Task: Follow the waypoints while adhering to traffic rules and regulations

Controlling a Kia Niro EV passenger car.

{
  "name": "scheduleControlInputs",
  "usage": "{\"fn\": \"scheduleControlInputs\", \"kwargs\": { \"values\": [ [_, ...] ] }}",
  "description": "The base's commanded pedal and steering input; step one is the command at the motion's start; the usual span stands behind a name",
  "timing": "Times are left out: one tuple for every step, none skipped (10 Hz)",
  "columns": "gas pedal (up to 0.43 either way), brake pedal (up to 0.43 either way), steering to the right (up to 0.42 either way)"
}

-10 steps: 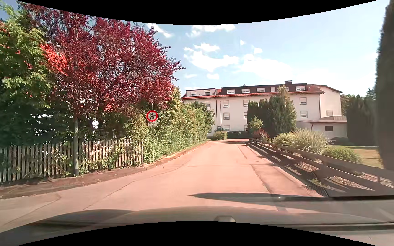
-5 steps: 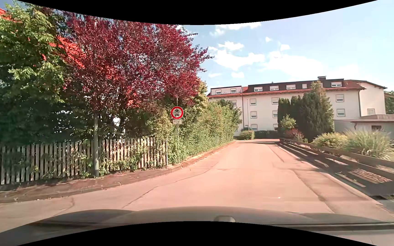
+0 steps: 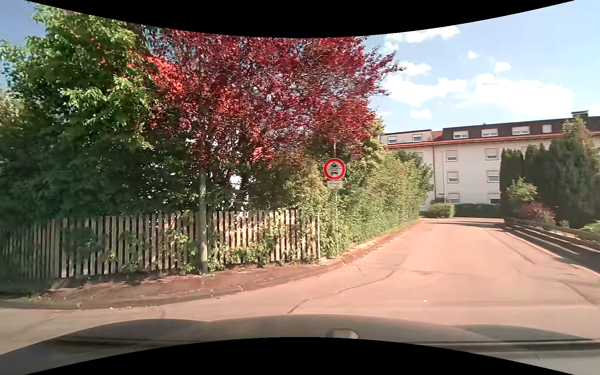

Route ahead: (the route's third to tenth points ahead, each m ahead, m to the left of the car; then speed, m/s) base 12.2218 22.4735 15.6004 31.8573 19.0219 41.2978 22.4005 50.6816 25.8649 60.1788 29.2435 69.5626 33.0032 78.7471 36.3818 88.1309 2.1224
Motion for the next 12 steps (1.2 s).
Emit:
{"fn": "scheduleControlInputs", "kwargs": {
  "values": [
    [0.0,0.0,-0.828],
    [0.0,0.0,-0.846],
    [0.0,0.0,-0.869],
    [0.0,0.0,-0.895],
    [0.0,0.0,-0.914],
    [0.0,0.0,-0.936],
    [0.0,0.0,-0.954],
    [0.0,0.0,-0.966],
    [0.0,0.0,-0.969],
    [0.0,0.0,-0.969],
    [0.0,0.0,-0.969],
    [0.0,0.0,-0.966]
  ]
}}
